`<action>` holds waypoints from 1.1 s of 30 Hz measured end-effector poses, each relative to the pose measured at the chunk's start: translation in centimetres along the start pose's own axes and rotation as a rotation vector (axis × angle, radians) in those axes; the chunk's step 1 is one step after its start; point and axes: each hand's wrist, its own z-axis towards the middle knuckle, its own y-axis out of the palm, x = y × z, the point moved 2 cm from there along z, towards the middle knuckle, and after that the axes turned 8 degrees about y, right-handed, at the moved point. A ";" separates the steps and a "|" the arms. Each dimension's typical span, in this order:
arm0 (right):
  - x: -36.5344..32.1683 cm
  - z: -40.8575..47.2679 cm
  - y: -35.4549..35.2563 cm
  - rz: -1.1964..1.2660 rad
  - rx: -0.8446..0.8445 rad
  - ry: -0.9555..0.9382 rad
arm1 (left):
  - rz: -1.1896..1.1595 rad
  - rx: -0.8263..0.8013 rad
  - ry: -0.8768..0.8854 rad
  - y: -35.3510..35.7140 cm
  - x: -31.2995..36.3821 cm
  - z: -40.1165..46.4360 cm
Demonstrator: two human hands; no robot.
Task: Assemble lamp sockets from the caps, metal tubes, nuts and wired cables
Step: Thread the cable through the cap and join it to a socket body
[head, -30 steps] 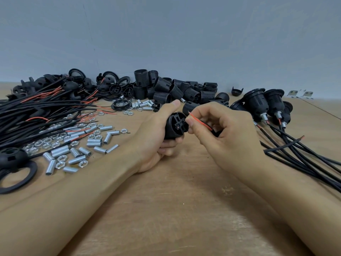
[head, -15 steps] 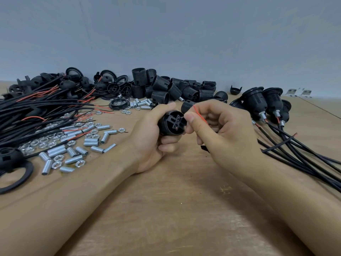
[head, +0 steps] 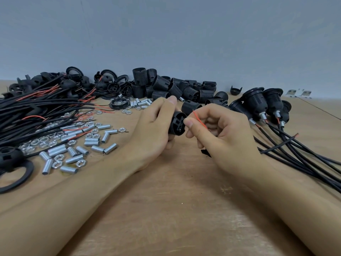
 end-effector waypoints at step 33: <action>-0.4 0.2 0.5 -0.094 -0.025 0.029 | -0.138 0.030 -0.223 -0.5 -0.9 0.7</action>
